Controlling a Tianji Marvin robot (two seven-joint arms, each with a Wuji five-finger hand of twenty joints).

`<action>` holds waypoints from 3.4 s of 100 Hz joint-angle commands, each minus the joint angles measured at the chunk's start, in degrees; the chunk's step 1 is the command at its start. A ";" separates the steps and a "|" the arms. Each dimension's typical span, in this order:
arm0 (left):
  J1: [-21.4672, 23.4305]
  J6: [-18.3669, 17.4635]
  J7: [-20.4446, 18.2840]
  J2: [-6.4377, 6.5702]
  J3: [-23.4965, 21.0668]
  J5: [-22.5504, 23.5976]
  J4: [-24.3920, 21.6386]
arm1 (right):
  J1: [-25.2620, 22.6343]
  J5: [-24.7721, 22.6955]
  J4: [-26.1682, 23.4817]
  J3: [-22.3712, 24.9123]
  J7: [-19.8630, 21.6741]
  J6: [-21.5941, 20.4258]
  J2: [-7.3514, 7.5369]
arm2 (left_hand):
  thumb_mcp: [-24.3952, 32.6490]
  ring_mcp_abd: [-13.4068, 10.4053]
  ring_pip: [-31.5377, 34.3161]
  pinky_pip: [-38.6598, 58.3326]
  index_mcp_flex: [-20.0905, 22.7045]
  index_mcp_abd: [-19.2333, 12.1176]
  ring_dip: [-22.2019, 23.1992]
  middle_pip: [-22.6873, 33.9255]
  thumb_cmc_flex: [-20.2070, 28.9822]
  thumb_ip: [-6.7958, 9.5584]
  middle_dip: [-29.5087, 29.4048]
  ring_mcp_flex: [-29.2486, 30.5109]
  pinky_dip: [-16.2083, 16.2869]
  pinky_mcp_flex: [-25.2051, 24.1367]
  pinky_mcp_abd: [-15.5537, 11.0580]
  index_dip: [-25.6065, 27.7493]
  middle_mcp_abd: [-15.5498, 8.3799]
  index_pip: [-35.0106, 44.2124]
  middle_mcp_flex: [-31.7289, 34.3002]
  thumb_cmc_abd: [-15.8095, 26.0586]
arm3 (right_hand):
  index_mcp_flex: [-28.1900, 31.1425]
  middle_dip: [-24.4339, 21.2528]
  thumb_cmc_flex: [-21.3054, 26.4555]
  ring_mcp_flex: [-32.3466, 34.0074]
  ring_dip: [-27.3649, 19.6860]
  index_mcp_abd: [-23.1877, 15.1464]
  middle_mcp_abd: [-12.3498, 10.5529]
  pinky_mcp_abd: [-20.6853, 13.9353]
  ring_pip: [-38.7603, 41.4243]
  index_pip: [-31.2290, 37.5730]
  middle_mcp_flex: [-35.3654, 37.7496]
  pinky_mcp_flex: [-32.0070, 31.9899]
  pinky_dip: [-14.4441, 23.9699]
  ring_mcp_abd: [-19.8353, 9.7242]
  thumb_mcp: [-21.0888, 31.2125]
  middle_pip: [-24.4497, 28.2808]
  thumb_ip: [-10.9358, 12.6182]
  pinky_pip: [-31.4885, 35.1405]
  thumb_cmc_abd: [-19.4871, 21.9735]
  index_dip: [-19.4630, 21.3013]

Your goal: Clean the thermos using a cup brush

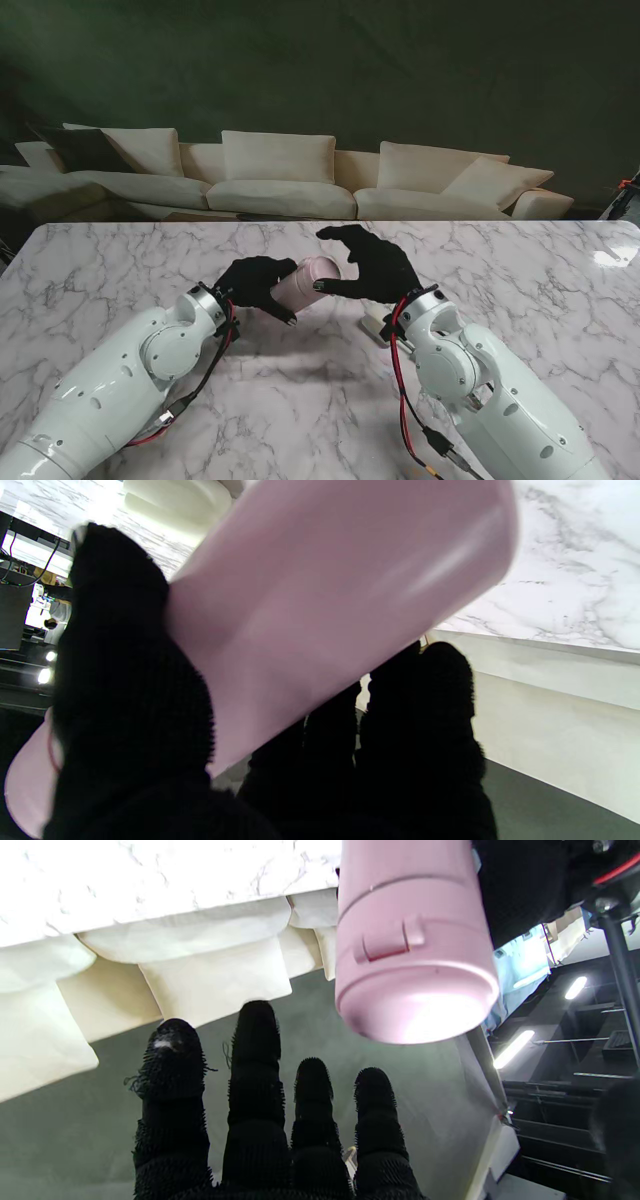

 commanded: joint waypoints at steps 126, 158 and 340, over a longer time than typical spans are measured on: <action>0.60 1.12 -2.33 0.23 -0.56 0.17 -2.81 | 6.74 8.09 11.00 -6.81 1.41 -19.68 -0.39 | 23.30 -3.46 9.18 2.61 3.66 -8.47 3.00 3.76 18.45 4.25 2.10 4.61 1.28 1.48 -5.84 2.49 -2.73 6.20 2.81 19.88 | 37.70 -1.04 20.36 -17.67 -10.05 -20.64 -4.68 -2.98 -17.77 15.66 0.49 -23.39 -6.04 -2.83 -0.48 -3.28 -3.85 -19.61 -6.53 4.02; 0.78 1.22 -2.55 0.30 -0.72 0.25 -3.00 | 4.80 14.89 10.68 -4.90 -4.28 -22.58 -2.76 | 23.26 -3.46 9.24 2.64 3.61 -8.49 3.03 3.81 18.43 4.21 2.09 4.65 1.29 1.48 -5.94 2.51 -2.72 6.17 2.74 19.91 | 13.79 -1.32 14.92 -19.53 -11.99 -17.29 -2.01 -3.71 -19.86 2.92 -4.64 -24.42 -8.13 -2.85 0.88 -4.62 0.59 -22.76 -2.07 2.82; 0.76 1.02 -2.77 0.31 -0.35 0.09 -2.97 | 5.24 10.08 8.23 -5.16 3.85 -15.88 -0.09 | 23.22 -3.54 9.67 3.12 3.62 -8.52 3.22 4.54 18.64 4.07 2.31 4.71 1.50 1.45 -5.79 2.79 -2.22 6.03 2.33 20.23 | 12.93 2.43 32.16 -3.88 -0.46 -15.04 0.18 -8.95 0.35 9.80 0.14 -0.02 -3.34 -2.51 15.98 5.22 0.18 -2.84 -18.58 8.12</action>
